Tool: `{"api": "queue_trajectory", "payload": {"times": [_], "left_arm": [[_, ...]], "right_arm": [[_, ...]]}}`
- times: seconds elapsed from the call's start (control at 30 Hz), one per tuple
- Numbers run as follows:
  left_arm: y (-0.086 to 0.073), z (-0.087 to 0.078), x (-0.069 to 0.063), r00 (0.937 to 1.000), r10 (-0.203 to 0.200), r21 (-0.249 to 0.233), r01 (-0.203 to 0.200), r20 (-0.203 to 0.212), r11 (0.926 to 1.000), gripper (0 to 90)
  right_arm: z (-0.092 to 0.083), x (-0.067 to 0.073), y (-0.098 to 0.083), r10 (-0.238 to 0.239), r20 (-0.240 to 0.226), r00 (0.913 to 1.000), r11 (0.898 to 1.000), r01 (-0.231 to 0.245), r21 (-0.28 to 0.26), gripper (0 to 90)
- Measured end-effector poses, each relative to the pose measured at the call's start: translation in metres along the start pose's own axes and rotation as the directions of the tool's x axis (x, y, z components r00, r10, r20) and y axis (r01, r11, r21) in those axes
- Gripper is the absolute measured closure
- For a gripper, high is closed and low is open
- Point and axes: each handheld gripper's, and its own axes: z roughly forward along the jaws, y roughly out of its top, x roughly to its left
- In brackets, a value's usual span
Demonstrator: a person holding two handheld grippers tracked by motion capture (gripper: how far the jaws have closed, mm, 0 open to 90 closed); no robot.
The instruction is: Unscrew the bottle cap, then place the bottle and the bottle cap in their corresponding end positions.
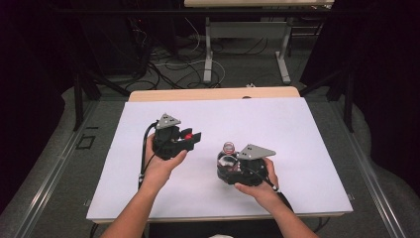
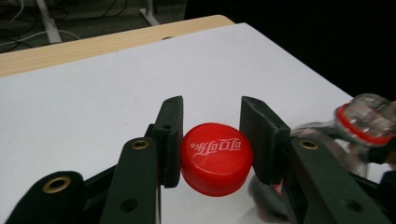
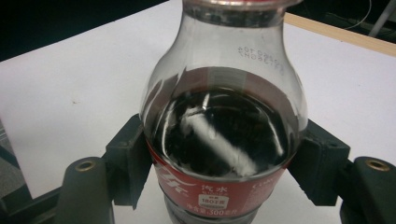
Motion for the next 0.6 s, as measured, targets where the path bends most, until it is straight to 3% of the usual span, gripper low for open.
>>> {"api": "queue_trajectory", "payload": {"times": [0.2,0.37,0.6], "left_arm": [[-0.012,-0.003,0.014,0.9990,-0.008,-0.023,0.007,-0.045,0.9997,61.3],[-0.019,-0.008,0.027,0.9980,-0.027,-0.018,0.026,-0.058,0.9995,61.3],[-0.027,-0.015,0.044,0.9941,-0.076,-0.030,0.073,-0.077,0.9969,61.2]], "right_arm": [[-0.001,-0.005,0.000,0.008,0.020,0.9998,1.000,-0.008,-0.005,29.8],[0.000,-0.010,0.002,0.002,0.037,0.9993,1.000,-0.002,-0.009,29.8],[0.005,-0.020,0.008,0.034,0.070,0.9969,0.999,-0.034,-0.011,29.8]]}}
